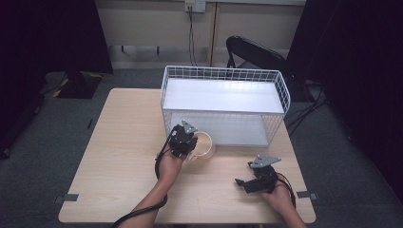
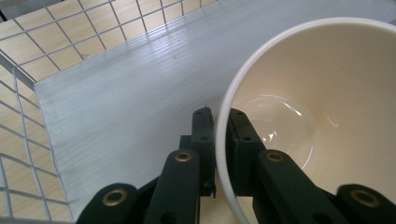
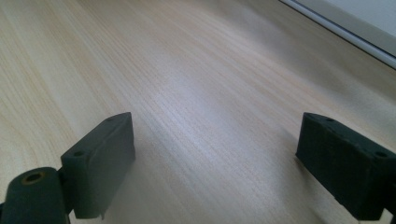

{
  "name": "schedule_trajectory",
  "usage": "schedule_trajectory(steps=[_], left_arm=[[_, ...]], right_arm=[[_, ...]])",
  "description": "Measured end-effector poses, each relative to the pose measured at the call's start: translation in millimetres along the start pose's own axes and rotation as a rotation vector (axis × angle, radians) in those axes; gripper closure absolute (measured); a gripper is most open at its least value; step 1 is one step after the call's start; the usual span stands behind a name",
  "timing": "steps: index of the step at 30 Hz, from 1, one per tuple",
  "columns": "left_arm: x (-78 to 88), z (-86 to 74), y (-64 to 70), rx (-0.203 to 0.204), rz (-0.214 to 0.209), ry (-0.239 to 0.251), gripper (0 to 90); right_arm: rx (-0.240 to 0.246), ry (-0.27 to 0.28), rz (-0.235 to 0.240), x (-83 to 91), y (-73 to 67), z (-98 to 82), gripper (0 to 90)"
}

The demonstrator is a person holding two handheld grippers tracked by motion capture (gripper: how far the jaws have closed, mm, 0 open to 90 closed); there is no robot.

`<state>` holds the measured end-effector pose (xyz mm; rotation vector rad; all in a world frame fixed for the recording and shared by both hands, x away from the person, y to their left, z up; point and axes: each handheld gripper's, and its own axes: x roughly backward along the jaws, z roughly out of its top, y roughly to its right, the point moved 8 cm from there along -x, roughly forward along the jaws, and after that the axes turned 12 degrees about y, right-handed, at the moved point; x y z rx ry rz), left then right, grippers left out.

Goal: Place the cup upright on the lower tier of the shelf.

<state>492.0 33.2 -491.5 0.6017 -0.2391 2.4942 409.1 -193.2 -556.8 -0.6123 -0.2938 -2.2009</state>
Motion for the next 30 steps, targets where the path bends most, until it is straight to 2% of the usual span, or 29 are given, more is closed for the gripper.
schedule_trajectory(steps=[9,21,30], left_arm=[[-5.0,4.4,0.1,-0.016,0.025,-0.007,83.6],[-11.2,11.0,-2.5,0.002,0.048,0.005,83.5],[-15.6,14.1,-3.9,0.006,0.083,0.025,83.5]], right_arm=[[0.0,0.0,0.0,0.0,0.0,0.0,10.7],[0.0,0.0,0.0,0.0,0.0,0.0,10.7],[0.0,0.0,0.0,0.0,0.0,0.0,10.7]])
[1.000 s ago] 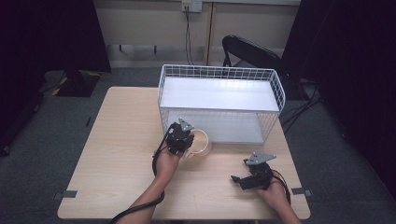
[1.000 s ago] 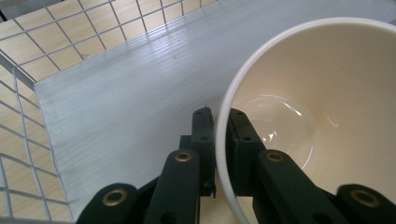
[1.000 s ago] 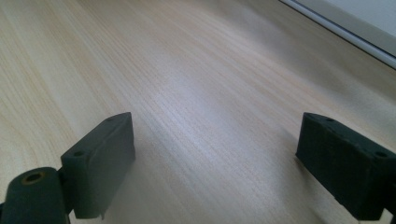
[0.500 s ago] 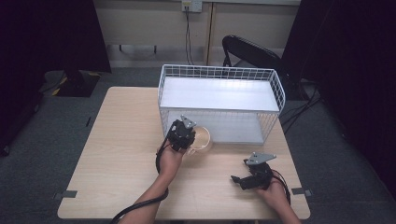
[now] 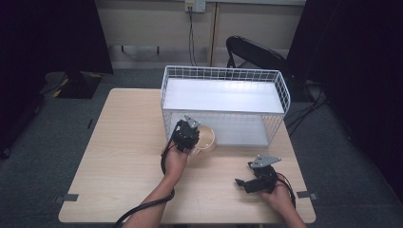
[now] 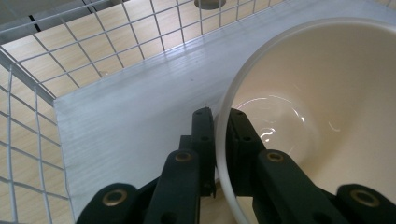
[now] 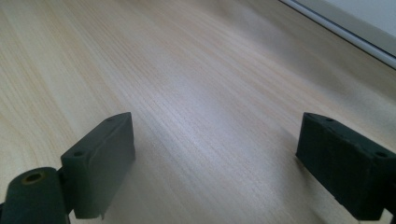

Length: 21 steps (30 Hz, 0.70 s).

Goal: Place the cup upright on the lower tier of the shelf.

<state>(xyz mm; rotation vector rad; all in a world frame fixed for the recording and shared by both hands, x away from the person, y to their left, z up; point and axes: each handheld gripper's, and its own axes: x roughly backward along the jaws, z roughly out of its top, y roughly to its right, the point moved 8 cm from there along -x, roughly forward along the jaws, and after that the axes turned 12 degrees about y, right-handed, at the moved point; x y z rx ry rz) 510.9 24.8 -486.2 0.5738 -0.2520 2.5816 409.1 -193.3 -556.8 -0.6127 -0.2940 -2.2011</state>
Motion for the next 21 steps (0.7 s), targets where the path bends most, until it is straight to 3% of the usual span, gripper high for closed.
schedule_trajectory(steps=[21], left_arm=[[-8.0,4.1,-2.8,0.023,0.061,0.032,83.5]], right_arm=[[0.0,0.0,0.0,0.0,0.0,0.0,10.7]])
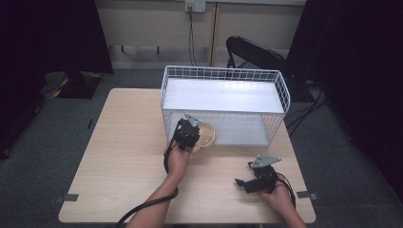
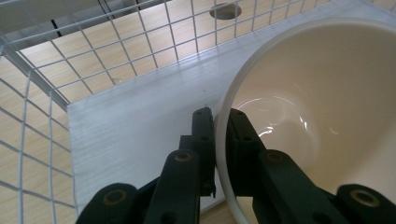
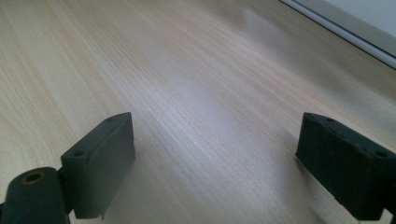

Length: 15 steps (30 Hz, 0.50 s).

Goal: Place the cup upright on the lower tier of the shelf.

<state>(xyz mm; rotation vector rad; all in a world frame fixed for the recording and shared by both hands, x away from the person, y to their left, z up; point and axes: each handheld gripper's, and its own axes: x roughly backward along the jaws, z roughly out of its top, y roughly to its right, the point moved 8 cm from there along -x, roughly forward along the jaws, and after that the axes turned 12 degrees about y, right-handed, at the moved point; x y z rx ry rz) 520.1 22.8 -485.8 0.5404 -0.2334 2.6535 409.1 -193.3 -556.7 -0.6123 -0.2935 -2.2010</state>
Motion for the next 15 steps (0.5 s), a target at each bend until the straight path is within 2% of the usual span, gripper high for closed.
schedule_trajectory(steps=[9,15], left_arm=[[-2.2,2.2,-4.4,-0.007,0.035,0.015,83.5],[-1.8,1.6,-4.1,-0.011,0.036,0.021,83.0]], right_arm=[[0.0,0.0,0.0,0.0,0.0,0.0,10.7],[0.0,0.0,0.0,0.0,0.0,0.0,10.7]])
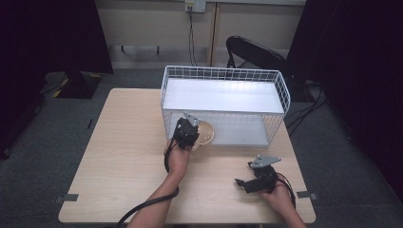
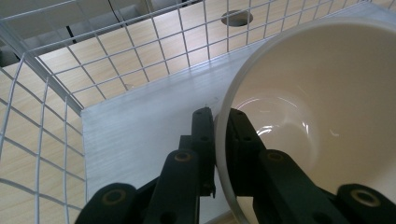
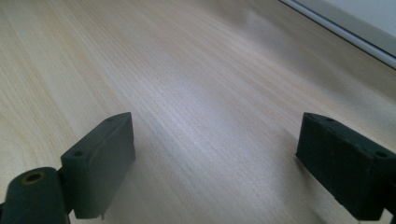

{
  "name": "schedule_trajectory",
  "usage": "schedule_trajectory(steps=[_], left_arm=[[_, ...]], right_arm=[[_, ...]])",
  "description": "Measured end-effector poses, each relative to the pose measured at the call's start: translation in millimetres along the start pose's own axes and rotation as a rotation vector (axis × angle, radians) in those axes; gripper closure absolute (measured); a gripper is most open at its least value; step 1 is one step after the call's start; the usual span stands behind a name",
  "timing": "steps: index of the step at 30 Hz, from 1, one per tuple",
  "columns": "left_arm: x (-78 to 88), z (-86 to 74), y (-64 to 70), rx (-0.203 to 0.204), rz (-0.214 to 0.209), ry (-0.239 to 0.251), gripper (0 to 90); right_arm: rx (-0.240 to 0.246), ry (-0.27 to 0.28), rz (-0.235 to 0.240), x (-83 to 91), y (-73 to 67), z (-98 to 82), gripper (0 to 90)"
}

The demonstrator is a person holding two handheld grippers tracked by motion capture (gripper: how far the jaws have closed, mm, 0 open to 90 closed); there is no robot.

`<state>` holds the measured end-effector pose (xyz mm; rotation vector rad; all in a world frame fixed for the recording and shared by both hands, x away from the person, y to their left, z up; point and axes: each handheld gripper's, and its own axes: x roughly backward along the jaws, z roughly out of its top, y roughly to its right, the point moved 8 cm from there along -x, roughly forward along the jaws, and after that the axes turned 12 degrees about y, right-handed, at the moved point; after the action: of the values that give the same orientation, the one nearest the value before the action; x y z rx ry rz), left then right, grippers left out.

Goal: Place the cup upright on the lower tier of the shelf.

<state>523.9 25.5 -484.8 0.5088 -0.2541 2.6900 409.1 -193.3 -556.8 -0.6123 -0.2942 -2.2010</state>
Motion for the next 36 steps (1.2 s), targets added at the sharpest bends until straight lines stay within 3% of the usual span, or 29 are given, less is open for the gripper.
schedule_trajectory(steps=[6,9,11,15,26,30,32,33,36], left_arm=[[1.0,0.2,-0.5,-0.001,0.002,0.017,82.1],[2.8,5.8,0.2,0.008,0.001,0.053,75.0],[4.6,9.4,-0.3,-0.019,-0.003,0.062,71.9],[5.0,9.2,1.2,-0.035,-0.013,0.073,64.2],[6.3,3.4,4.9,-0.019,-0.042,0.071,59.6],[7.2,2.9,4.9,-0.024,-0.045,0.064,63.0],[7.7,2.5,4.3,-0.024,-0.042,0.063,67.2],[7.8,2.0,4.0,-0.026,-0.038,0.056,76.3],[7.8,2.4,2.0,-0.007,-0.041,0.045,78.5]], right_arm=[[0.0,0.0,0.0,0.0,0.0,0.0,10.7],[0.0,0.0,0.0,0.0,0.0,0.0,10.7],[0.0,0.0,0.0,0.0,0.0,0.0,10.7],[0.0,0.0,0.0,0.0,0.0,0.0,10.7],[0.0,0.0,0.0,0.0,0.0,0.0,10.7],[0.0,0.0,0.0,0.0,0.0,0.0,10.7],[0.0,0.0,0.0,0.0,0.0,0.0,10.7],[0.0,0.0,0.0,0.0,0.0,0.0,10.7],[0.0,0.0,0.0,0.0,0.0,0.0,10.7]])
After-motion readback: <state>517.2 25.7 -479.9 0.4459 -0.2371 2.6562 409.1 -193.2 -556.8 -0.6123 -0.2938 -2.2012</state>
